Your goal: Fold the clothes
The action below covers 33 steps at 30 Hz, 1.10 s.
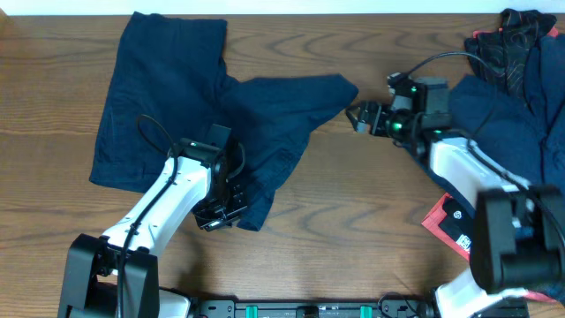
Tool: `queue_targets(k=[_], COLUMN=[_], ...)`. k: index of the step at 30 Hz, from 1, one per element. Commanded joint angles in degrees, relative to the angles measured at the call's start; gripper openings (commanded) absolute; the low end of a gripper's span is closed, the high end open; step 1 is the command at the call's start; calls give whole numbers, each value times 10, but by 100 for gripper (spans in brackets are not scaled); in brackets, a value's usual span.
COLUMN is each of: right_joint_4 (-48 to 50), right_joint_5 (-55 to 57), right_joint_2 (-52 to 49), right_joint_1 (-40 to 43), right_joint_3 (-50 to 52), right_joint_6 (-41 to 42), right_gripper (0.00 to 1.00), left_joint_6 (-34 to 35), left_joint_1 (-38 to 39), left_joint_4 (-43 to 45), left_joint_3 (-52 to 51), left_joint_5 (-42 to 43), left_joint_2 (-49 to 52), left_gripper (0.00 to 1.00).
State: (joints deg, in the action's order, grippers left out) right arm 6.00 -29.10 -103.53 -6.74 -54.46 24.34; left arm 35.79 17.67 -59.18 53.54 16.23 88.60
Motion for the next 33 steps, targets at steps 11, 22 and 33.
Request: queue_targets(k=[11,22,33], right_joint_4=[178,178,3], right_joint_5=[-28,86,43], right_joint_2=[-156,-200,-148], right_joint_1=[-33,-35,37], right_joint_3=[-27,-85,-85], right_joint_6=[185,184,96], right_gripper=[91,1,1], left_joint_6=[-1,1,8], left_joint_1=[-2,-2,-2], left_joint_4=[17,17,17], left_joint_3=[-2,-2,-2], left_joint_5=[11,12,28], left_joint_2=[-5,-5,-5], left_gripper=[9,10,10])
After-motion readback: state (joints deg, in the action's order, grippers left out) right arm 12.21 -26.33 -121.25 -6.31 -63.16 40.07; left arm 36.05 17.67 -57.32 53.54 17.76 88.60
